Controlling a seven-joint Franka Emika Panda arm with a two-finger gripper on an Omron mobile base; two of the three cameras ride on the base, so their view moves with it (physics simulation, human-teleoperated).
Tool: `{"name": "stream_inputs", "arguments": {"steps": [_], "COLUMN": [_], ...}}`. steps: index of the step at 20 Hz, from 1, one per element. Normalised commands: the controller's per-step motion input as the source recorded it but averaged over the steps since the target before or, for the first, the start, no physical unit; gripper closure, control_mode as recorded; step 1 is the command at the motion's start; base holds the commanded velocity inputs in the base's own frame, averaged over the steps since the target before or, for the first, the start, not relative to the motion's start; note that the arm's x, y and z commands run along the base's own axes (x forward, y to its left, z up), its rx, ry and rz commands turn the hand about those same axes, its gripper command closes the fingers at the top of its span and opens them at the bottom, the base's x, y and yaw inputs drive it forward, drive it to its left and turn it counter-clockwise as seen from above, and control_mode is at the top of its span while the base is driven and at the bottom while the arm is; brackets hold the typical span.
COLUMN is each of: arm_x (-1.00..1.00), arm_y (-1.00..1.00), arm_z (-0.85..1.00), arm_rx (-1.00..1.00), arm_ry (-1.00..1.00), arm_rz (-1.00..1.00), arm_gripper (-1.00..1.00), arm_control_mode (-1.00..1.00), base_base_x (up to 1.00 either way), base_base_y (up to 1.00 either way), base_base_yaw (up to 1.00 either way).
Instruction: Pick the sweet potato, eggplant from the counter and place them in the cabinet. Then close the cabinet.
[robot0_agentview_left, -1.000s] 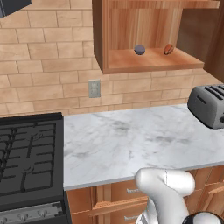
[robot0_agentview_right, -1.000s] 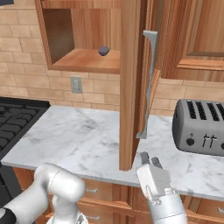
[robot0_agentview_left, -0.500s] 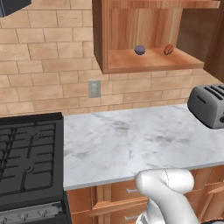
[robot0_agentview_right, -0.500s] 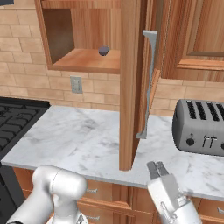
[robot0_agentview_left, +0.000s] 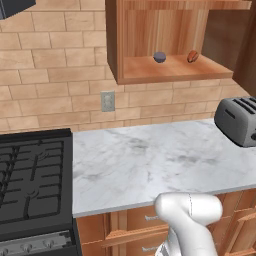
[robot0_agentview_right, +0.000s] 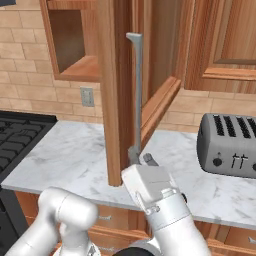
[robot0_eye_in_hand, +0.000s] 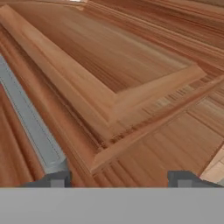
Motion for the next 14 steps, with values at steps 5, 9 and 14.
{"name": "stream_inputs", "arguments": {"steps": [5,9,14], "arm_x": [0.08,0.3,0.61], "arm_y": [0.94,1.0,1.0], "arm_z": [0.77,0.35,0.8], "arm_rx": [-0.06,-0.12,-0.04], "arm_ry": [0.01,0.01,0.07], "arm_rz": [-0.05,-0.13,-0.2], "arm_gripper": [-1.0,-1.0,-1.0], "arm_control_mode": [-1.0,-1.0,-1.0], "base_base_x": [0.0,0.0,0.0], "base_base_y": [0.0,0.0,0.0], "base_base_yaw": [0.0,0.0,0.0]}}
